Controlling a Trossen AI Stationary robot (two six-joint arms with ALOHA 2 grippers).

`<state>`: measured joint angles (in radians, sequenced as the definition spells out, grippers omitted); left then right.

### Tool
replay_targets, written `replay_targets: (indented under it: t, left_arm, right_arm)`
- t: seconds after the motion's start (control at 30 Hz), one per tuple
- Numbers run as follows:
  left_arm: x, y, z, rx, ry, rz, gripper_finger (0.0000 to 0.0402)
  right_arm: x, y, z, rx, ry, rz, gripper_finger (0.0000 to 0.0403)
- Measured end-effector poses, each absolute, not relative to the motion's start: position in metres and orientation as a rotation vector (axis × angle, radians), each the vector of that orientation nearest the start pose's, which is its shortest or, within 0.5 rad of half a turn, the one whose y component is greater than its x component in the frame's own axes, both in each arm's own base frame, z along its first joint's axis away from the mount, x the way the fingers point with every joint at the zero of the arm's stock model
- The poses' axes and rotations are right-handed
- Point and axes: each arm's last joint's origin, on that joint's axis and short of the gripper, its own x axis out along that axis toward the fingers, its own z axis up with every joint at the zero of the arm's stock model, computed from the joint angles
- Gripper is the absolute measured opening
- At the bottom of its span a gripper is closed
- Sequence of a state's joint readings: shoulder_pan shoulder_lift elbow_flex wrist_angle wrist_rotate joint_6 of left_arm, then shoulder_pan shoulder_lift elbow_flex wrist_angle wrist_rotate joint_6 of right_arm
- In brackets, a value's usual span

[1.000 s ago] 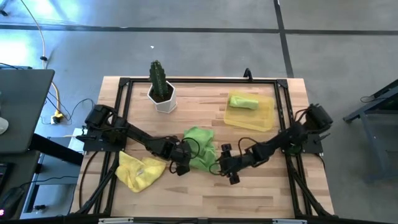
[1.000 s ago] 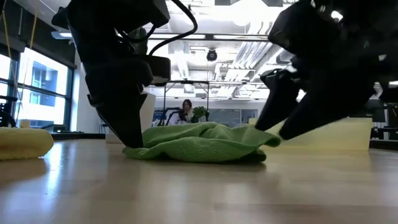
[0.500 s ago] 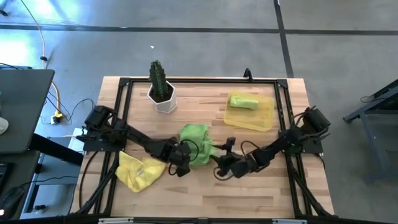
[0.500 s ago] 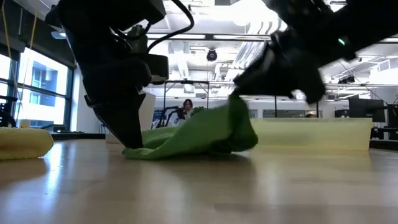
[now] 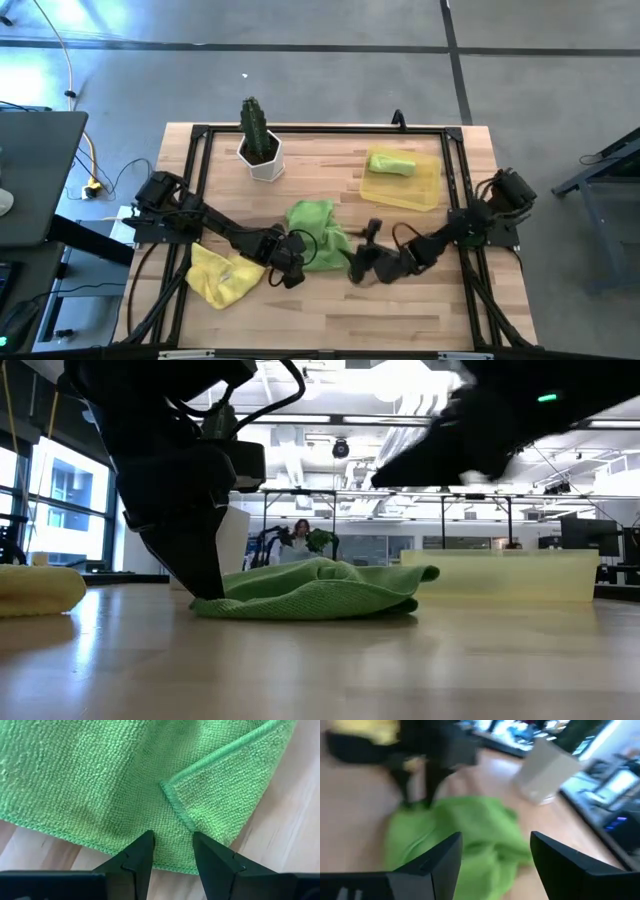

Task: Roll microfiber towels into tight, uniform cylinder then place into a basket
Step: Fold the green microfiber cloth

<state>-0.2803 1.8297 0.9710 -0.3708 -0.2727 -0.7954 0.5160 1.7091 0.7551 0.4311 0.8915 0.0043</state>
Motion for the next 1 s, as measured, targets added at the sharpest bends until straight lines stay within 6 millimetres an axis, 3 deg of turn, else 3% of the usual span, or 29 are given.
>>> replay_targets:
  t: [0.2,0.27,0.4,0.57,0.8,1.0]
  left_arm:
    - [0.317,-0.086,0.123,-0.300,1.081,0.386,0.0130]
    - [0.320,-0.090,0.124,-0.285,1.056,0.332,0.0130]
    - [0.331,-0.099,0.130,-0.302,0.928,0.237,0.0130]
    - [0.343,-0.105,0.131,-0.285,0.816,0.176,0.0130]
    - [0.342,-0.101,0.128,-0.244,0.809,0.261,0.0130]
    - [0.339,-0.103,0.127,-0.344,0.851,0.256,0.0130]
  right_arm:
    - [0.274,0.171,0.145,-0.342,0.495,-0.047,0.0227]
    - [0.276,0.172,0.142,-0.314,0.485,-0.038,0.0227]
    - [0.286,0.159,0.139,-0.180,0.472,-0.131,0.0227]
    - [0.297,0.145,0.129,0.030,0.568,0.007,0.0227]
    - [0.306,0.128,0.126,0.094,0.588,0.003,0.0227]
    - [0.309,0.113,0.122,0.328,0.667,-0.010,0.0227]
